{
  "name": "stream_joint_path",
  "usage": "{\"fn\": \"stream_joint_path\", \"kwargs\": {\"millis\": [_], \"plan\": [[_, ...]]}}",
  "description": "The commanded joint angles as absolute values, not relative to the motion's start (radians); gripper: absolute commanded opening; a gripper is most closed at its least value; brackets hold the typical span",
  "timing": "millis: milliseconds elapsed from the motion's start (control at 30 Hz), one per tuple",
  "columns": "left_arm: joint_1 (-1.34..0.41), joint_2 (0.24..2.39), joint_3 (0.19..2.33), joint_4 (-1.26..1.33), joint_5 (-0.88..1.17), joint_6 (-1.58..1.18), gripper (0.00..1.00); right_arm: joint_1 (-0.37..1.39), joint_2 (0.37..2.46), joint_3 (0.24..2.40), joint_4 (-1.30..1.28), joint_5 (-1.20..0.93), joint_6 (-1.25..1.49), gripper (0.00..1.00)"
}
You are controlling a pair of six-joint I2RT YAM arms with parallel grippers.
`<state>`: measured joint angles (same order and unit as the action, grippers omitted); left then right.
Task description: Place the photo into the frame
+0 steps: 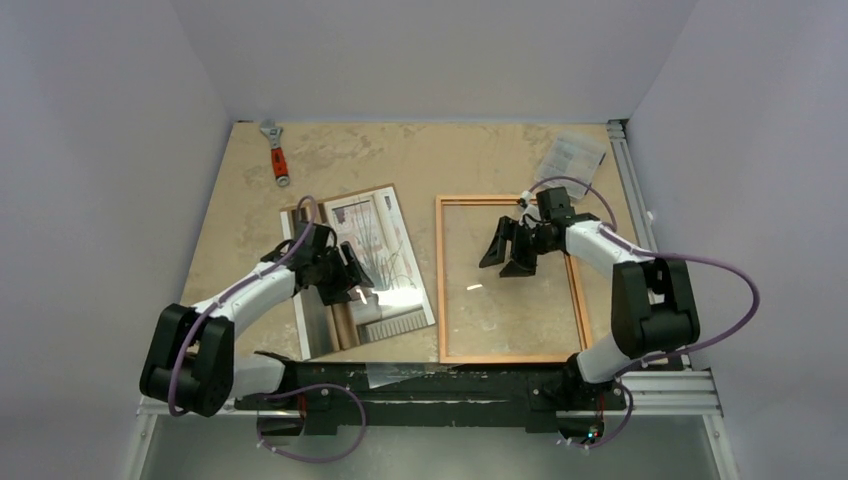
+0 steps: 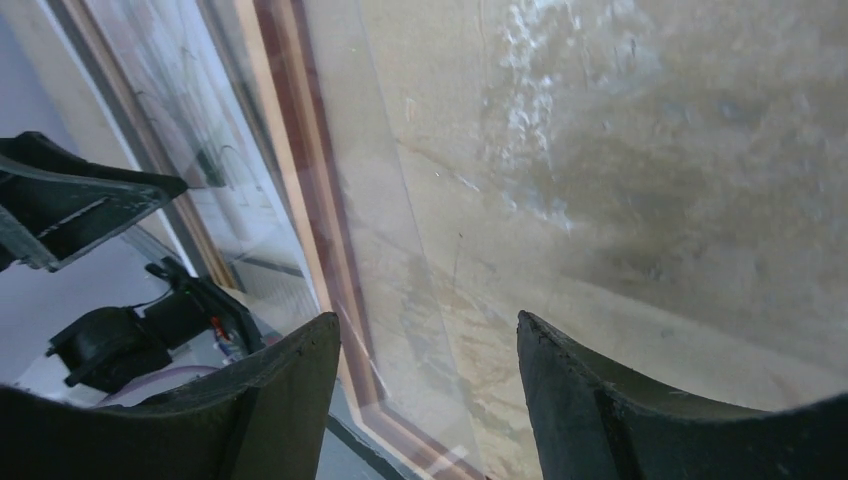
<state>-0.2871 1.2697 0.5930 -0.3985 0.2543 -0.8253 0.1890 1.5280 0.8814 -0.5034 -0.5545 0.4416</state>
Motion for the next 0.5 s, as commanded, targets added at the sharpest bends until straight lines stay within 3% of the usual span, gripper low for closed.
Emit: {"fn": "stream_joint_path", "kwargs": {"millis": [0,467], "plan": [[-0.31,1.316,0.605,-0.344,0.24,-0.853,0.63,0.167,1.581,0.891,-0.261,-0.767,0.473,0.64],[-0.318,1.432,0.626,-0.346,0.223,-0.826,0.63,0.17,1.871,1.093,-0.268,-0.875,0.47,0.52]]}}
